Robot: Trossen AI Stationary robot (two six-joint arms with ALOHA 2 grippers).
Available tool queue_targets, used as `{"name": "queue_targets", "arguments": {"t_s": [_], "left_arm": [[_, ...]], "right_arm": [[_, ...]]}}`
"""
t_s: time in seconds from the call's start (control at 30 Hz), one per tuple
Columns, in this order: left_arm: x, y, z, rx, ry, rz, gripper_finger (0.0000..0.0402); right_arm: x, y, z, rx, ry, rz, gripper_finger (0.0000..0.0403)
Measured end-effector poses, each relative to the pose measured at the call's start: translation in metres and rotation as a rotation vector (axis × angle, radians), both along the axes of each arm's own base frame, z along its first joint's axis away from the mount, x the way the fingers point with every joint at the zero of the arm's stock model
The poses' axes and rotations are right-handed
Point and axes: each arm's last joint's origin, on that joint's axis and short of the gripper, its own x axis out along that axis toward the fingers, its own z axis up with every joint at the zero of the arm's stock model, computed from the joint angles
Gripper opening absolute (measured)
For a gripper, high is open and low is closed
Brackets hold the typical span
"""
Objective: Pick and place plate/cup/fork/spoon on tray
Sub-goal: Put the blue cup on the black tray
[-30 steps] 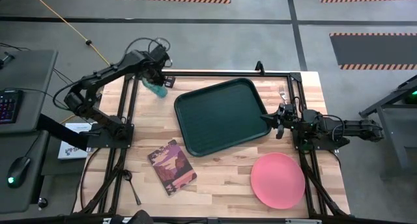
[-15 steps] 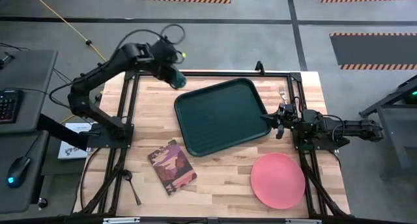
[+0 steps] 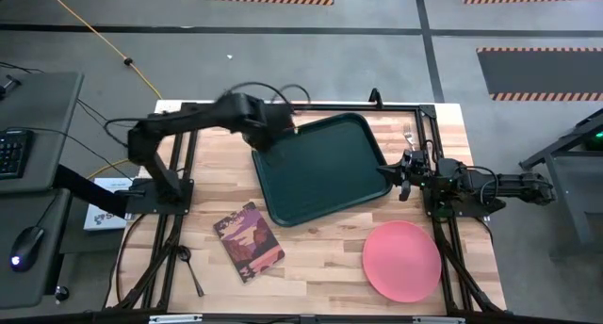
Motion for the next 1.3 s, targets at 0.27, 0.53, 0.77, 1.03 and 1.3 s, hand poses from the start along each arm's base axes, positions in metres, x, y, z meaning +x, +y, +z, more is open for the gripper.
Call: {"name": "queue_targets", "arguments": {"t_s": [0.27,0.53,0.77,1.03,1.3], "left_arm": [[0.032,0.003,-0.050,0.019,0.148,-0.006,0.0001],[0.046,0.008,-0.068,0.015,0.138,0.037,0.0001],[0.045,0.008,-0.069,0.003,0.137,0.102,0.0001],[0.050,0.010,-0.068,-0.002,0.061,0.176,0.0001],[0.050,0.010,-0.068,-0.007,0.057,0.192,0.0001]], "right_arm": [[0.000,0.000,0.000,0.000,0.001,0.000,0.0000],[0.000,0.000,0.000,0.000,0.001,0.000,0.0000],[0.000,0.000,0.000,0.000,0.001,0.000,0.0000],[0.000,0.000,0.000,0.000,0.001,0.000,0.0000],[0.000,0.000,0.000,0.000,0.001,0.000,0.0000]]}}
